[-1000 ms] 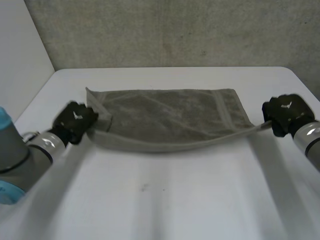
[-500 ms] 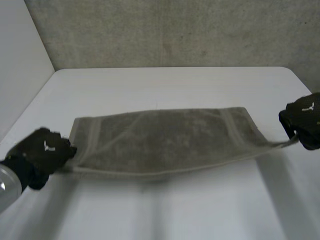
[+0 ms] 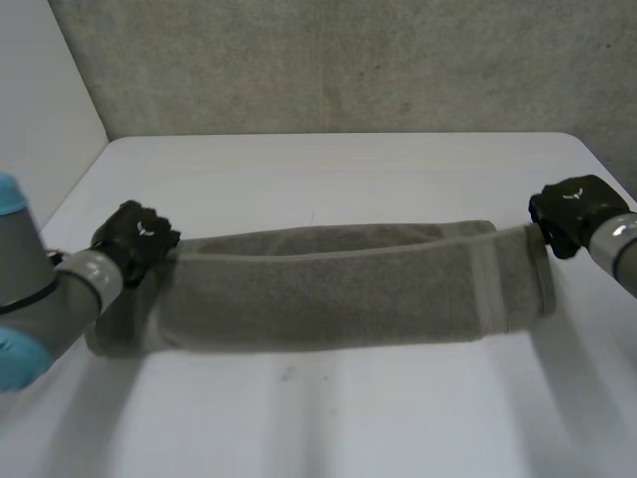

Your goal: Fold the towel.

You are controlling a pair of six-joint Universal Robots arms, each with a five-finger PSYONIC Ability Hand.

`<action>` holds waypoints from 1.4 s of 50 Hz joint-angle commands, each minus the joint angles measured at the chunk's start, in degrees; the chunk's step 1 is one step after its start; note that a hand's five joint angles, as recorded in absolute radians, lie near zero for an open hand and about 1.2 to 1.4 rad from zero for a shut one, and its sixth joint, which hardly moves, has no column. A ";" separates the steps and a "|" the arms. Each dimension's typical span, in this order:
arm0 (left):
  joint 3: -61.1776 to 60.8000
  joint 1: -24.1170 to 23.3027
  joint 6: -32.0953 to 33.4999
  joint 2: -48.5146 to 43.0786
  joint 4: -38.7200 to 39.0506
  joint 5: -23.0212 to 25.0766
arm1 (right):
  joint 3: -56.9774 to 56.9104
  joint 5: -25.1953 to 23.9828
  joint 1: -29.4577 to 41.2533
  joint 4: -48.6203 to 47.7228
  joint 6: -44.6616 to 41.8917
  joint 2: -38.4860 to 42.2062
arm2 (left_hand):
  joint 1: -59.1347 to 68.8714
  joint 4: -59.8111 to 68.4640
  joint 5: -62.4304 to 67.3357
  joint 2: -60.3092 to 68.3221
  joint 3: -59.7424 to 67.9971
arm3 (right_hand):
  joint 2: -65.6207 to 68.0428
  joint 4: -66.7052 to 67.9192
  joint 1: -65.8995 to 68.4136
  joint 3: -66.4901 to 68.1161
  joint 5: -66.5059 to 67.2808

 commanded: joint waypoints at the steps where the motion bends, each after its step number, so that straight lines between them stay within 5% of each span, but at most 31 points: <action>1: 18.70 -2.03 -0.01 -15.62 0.40 -0.15 | -8.36 3.80 3.13 -9.97 4.25 9.20 | 13.15 10.26 10.92 10.22 10.29 | 10.43 10.27 0.15 10.39 10.67; 17: 38.86 -4.06 -0.09 -30.23 -0.21 -0.50 | -18.82 6.87 5.95 -14.90 4.69 20.89 | 13.15 10.26 10.92 10.22 10.29 | 10.43 10.27 0.15 10.39 10.67; 19: 38.34 -4.67 -0.01 -30.15 -0.65 -0.50 | -18.82 7.31 6.03 -13.85 4.95 20.37 | 13.15 10.26 10.92 10.22 10.29 | -33.84 -34.00 -44.12 -33.87 -33.60; 21: 37.90 -4.85 -0.01 -29.88 -1.18 -0.59 | -18.64 6.96 6.04 -12.96 4.96 19.58 | 13.15 10.26 10.92 10.22 10.29 | -35.26 -35.43 -45.54 -35.30 -35.03; 29: 32.09 -4.93 -0.18 -25.49 -3.64 -0.77 | -23.74 0.90 5.77 1.45 7.15 18.78 | 13.15 10.26 10.92 10.22 10.29 | -32.23 -32.40 -42.52 -32.27 -32.00; 37: 23.84 -4.93 -0.36 -19.52 -3.38 -0.77 | -35.24 -1.91 5.25 14.45 16.19 26.24 | 13.15 10.26 10.92 10.22 10.29 | -33.41 -33.58 -43.69 -33.45 -33.17; 57: 21.72 -5.02 -0.36 -18.28 -3.29 -0.68 | -41.23 -2.35 4.98 18.06 19.55 33.73 | 13.15 10.26 10.92 10.22 10.29 | -28.70 -28.87 -38.98 -28.74 -28.47; 62: 21.64 -5.02 -0.36 -18.28 -3.29 -0.68 | -41.40 -2.27 4.98 18.06 19.46 33.90 | 13.15 10.26 10.92 10.22 10.29 | -13.73 -13.90 -24.01 -13.77 -13.50; 64: 21.72 -5.02 -0.27 -18.28 -3.38 -0.68 | -41.49 -2.35 4.98 17.45 19.46 33.73 | 13.15 10.26 10.92 10.22 10.29 | 9.18 9.02 -1.10 9.15 9.42; 70: 22.60 -5.02 -0.36 -18.28 -3.03 -0.68 | -41.67 -1.74 4.98 16.22 19.46 33.64 | 13.15 10.26 10.92 10.22 10.29 | 10.43 10.27 0.15 10.39 10.67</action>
